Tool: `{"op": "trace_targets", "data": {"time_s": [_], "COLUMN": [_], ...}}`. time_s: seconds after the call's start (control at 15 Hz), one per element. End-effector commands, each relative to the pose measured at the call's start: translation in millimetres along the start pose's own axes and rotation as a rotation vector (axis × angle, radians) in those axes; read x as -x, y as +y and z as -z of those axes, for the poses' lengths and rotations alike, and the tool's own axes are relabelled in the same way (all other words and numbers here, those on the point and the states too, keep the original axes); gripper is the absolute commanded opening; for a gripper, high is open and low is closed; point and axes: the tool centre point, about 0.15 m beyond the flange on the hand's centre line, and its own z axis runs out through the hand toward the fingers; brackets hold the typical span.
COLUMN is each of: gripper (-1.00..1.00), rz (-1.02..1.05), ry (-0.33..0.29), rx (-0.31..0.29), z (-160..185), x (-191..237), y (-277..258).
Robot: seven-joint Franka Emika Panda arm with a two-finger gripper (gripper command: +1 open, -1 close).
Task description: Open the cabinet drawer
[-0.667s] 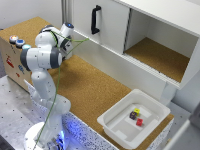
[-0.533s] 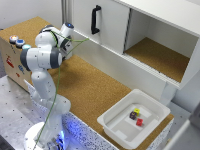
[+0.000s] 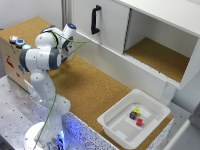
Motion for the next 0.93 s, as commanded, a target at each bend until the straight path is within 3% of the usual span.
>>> {"op": "trace_targets", "data": {"time_s": [0.0,0.87], "gripper": [-1.00,-1.00], "rz": [-0.035,-0.227], "ry": [0.002,0.065], "rx": [-0.073,-0.030], "z": [-25,5], "x": [-13,-23], "y": [62,162]}}
